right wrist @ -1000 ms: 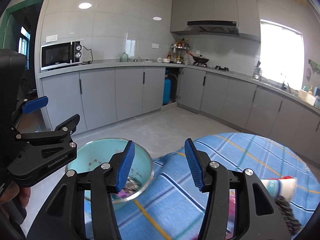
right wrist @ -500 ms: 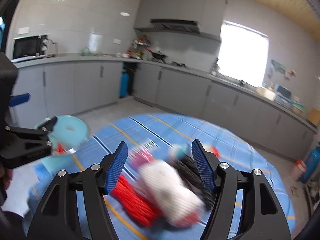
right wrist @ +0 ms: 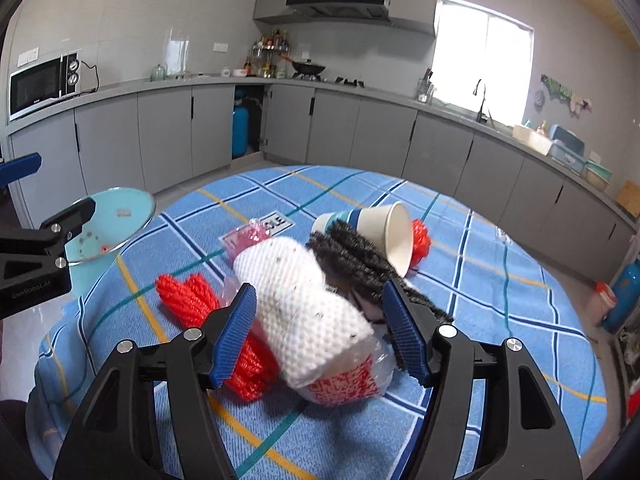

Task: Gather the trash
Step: 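Grasp the white mesh sock from the pile with the right gripper, then grasp the red mesh net from the table with the left gripper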

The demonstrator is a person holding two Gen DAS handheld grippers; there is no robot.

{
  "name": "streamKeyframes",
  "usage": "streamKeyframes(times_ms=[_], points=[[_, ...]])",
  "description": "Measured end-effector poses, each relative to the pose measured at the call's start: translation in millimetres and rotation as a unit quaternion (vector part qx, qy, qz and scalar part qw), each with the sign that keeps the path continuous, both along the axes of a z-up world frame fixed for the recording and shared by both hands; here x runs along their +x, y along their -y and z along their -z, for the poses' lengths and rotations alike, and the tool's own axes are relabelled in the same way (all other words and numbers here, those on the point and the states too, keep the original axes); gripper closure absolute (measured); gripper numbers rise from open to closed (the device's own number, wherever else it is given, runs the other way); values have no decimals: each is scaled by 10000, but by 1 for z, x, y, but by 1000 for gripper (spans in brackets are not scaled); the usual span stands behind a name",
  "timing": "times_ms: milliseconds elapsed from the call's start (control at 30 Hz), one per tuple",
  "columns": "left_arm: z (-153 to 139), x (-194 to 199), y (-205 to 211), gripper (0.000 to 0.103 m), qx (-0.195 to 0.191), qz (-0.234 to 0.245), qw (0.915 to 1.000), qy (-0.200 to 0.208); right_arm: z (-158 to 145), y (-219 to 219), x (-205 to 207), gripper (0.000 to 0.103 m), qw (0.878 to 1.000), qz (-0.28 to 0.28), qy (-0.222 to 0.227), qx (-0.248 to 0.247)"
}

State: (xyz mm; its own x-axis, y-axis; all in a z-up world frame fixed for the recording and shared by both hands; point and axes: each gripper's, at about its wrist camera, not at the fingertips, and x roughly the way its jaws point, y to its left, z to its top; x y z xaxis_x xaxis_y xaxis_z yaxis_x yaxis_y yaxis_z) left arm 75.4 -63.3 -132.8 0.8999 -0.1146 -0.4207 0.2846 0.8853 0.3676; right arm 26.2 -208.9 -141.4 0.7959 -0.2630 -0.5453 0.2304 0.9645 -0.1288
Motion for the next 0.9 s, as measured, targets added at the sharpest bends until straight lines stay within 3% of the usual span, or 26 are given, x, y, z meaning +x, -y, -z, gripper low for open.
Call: streamKeyframes(times_ms=[33, 133, 400, 567, 900], points=[[0, 0, 1, 14, -1, 15, 10000, -13, 1, 0, 0, 65, 10000, -31, -44, 35], [0, -1, 2, 14, 5, 50, 10000, -12, 5, 1, 3, 84, 9994, -173, -222, 207], [-2, -3, 3, 14, -47, 102, 9999, -33, -17, -17, -15, 88, 9984, -400, 293, 259], [-3, -11, 11, 14, -80, 240, 9997, -41, -43, -14, -35, 88, 9976, -53, 694, 52], [10, -16, 51, 13, -130, 645, 9970, -408, -43, 11, -68, 88, 9963, 456, 669, -291]])
